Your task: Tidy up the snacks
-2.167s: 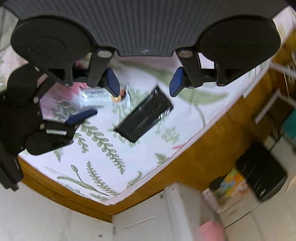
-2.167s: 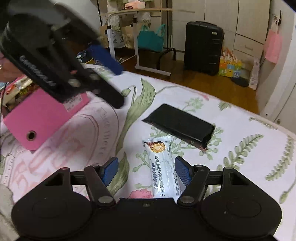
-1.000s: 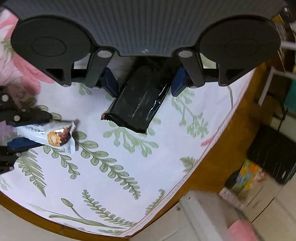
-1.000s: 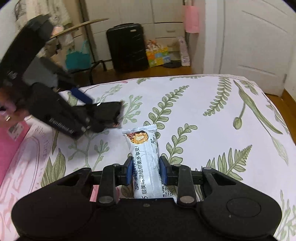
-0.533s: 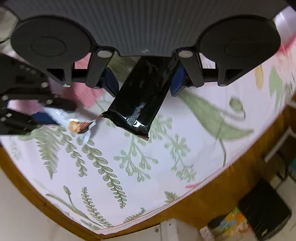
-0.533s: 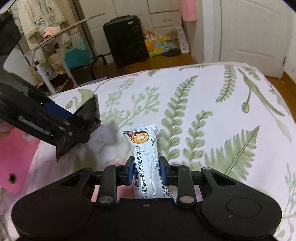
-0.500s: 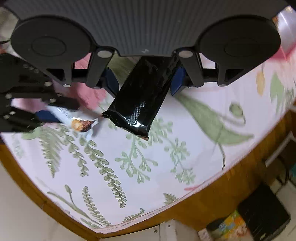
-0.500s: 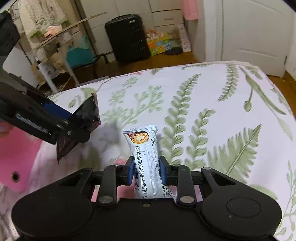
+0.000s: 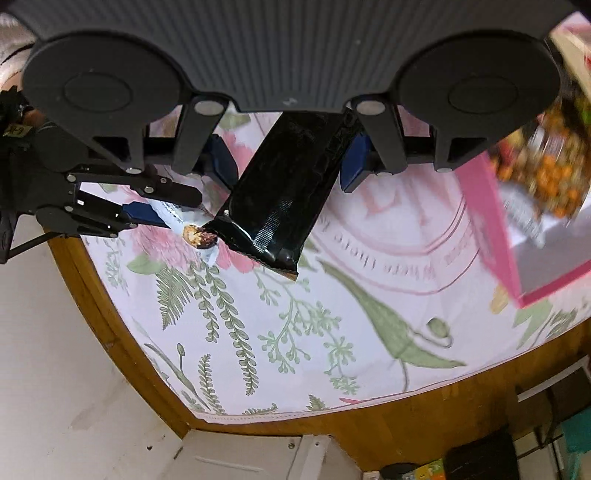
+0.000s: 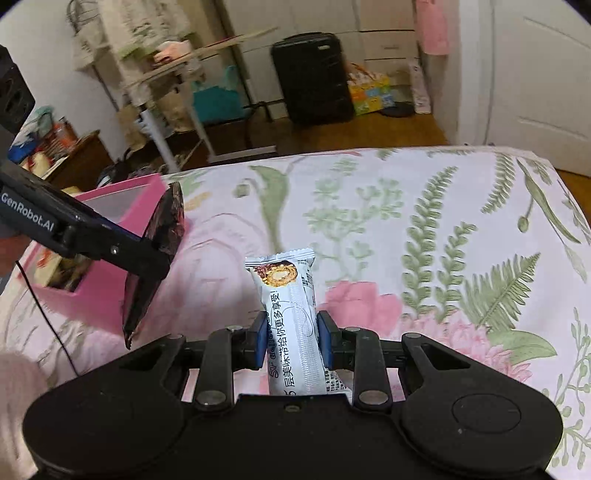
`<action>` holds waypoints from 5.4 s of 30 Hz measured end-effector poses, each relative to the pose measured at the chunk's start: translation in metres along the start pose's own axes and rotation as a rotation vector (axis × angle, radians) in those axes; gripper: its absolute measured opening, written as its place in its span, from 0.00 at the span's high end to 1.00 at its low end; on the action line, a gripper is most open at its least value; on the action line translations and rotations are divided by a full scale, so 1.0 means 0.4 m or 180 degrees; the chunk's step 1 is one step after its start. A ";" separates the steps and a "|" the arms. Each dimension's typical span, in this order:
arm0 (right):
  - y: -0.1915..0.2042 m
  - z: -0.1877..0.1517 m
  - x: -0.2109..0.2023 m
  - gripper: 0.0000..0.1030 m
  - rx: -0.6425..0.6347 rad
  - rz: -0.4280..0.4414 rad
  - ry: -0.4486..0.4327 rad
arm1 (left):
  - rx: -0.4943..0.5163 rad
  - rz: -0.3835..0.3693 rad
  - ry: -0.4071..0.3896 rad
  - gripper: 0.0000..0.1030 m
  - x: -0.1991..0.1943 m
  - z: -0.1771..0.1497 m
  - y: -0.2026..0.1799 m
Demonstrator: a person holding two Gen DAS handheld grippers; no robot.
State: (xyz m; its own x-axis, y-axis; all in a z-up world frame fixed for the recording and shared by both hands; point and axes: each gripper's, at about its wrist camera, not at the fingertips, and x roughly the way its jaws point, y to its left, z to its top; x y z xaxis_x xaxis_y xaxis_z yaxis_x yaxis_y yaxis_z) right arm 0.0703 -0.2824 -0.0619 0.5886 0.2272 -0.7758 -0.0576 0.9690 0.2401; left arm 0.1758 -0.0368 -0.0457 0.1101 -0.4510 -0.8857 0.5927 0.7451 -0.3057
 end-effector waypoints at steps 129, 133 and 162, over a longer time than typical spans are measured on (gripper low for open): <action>0.233 -0.070 -0.238 0.09 -0.0109 -0.0707 -0.0492 | -0.0661 0.1317 -0.1495 0.00 -0.243 -0.429 -0.105; 0.243 -0.081 -0.243 0.06 -0.0084 -0.0743 -0.0563 | -0.0668 0.1496 -0.1491 0.00 -0.237 -0.437 -0.105; 0.244 -0.113 -0.240 0.06 0.0004 -0.0880 -0.0500 | -0.0626 0.1578 -0.1410 0.00 -0.217 -0.461 -0.114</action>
State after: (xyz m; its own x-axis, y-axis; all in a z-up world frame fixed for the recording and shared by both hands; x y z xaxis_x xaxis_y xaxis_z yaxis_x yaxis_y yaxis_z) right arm -0.0283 -0.2052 0.0095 0.6991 -0.0625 -0.7123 0.1229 0.9919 0.0335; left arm -0.0078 0.0589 -0.0193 0.6709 -0.1611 -0.7238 0.2371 0.9715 0.0035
